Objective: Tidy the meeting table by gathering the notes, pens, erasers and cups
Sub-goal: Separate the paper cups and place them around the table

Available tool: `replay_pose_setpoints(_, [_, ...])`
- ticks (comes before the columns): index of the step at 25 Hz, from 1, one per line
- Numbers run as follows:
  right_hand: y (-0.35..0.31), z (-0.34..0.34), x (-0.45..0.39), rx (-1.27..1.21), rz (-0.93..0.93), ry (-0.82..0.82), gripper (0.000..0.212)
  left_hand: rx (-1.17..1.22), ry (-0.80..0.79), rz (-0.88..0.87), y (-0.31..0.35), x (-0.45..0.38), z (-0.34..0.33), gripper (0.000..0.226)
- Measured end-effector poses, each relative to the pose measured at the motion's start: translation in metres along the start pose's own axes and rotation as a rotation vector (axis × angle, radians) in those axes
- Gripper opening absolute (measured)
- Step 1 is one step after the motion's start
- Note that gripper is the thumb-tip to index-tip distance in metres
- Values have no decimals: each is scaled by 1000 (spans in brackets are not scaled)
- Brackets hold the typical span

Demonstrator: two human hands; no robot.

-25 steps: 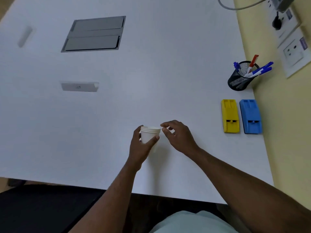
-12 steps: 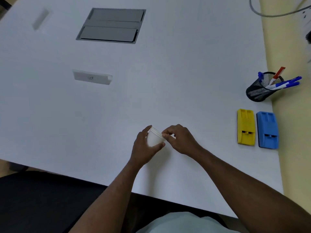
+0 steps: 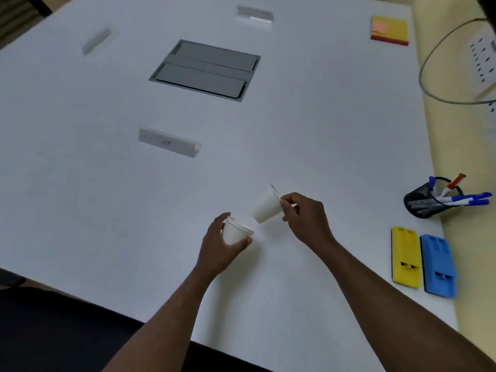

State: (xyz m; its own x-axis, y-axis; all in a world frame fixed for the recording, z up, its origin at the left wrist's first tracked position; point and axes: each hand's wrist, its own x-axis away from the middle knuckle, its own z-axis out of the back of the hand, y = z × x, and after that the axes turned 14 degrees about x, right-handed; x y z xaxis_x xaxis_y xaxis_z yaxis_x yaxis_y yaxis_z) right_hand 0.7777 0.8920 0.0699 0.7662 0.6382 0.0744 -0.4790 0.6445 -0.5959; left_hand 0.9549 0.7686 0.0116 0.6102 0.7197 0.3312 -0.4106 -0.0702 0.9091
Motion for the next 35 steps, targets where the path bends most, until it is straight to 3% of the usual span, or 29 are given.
replay_pose_setpoints(6, [-38,-31,-81,197,177,1,16,76,154,57,-10,-38,50,82])
replay_pose_setpoints(16, [-70,-106,-180,521,163,-95,22,185,90,155,-22,-63,73,85])
replay_pose_setpoints(22, [-86,-103,-190,650,192,-88,26,189,96,165,-22,-67,71,85])
replay_pose_setpoints(26, [-95,-98,-143,417,275,175,24,187,101,176,-18,-66,69,86])
replay_pose_setpoints(27, [-95,-99,-125,295,284,149,18,188,108,175,-16,-66,69,86])
replay_pose_setpoints(31, [-89,-104,-59,58,159,-274,17,216,110,185,-5,-63,69,91])
replay_pose_setpoints(35, [-82,-89,-35,37,91,-305,18,237,74,161,13,-52,56,89])
